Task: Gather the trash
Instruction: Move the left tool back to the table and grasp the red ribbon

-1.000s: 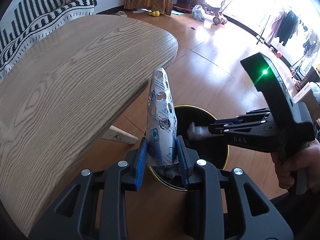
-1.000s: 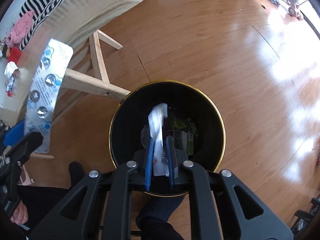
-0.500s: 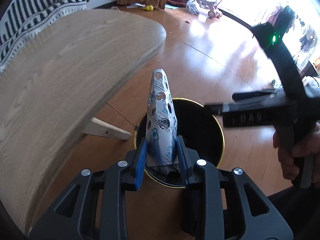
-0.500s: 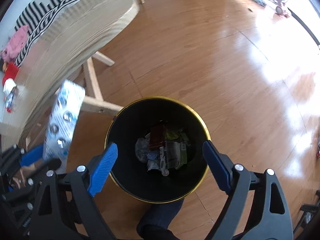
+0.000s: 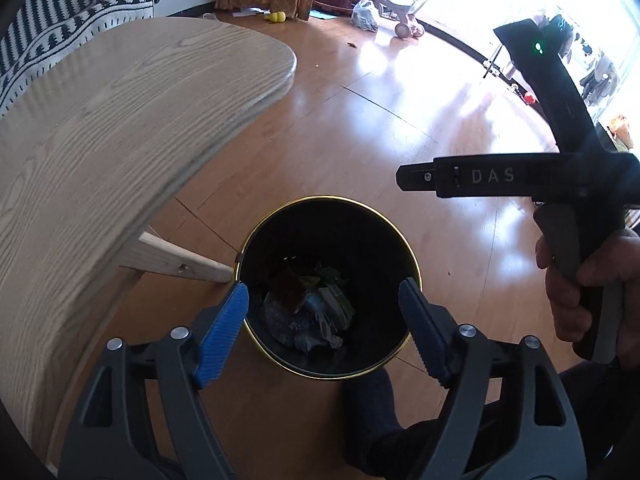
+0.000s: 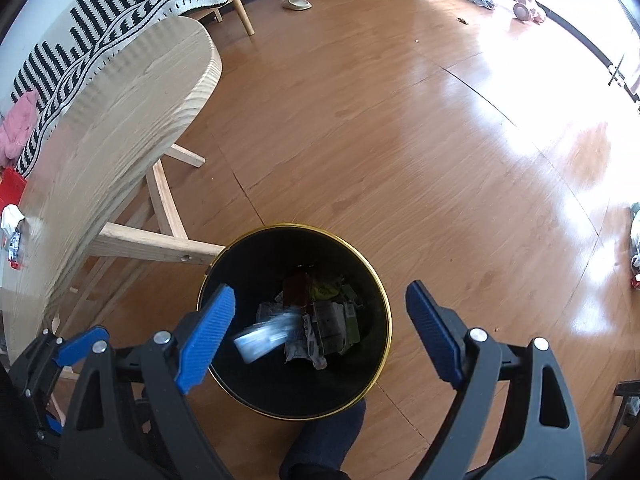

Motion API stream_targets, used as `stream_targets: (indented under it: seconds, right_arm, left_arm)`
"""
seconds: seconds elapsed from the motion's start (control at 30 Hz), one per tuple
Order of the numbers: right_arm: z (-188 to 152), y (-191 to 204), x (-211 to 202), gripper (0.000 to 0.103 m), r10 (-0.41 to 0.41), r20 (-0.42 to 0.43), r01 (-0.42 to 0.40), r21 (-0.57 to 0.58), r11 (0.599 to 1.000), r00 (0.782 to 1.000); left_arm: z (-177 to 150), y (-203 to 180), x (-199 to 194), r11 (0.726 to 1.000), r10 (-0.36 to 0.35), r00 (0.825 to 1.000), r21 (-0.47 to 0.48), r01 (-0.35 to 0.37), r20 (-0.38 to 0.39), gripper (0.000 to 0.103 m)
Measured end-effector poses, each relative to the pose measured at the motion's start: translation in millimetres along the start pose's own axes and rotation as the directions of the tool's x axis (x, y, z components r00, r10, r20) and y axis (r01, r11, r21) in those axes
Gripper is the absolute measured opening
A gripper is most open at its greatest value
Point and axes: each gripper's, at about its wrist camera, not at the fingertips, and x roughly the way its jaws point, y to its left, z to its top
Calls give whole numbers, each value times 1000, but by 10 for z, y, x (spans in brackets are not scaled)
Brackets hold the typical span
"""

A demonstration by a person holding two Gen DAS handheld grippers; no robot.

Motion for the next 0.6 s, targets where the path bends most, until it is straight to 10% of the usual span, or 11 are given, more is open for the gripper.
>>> stream_targets:
  seconds: [0.43, 0.6]
  right_arm:
    - [155, 1078, -456, 85, 78, 151, -53, -167, 985, 985]
    - [138, 2054, -430, 85, 156, 116, -110, -325, 939, 981]
  left_arm:
    - [-22, 1007, -977, 969, 156, 975, -218, -120, 159, 94]
    - [-262, 1968, -1477, 878, 338, 927, -408, -250, 160, 94]
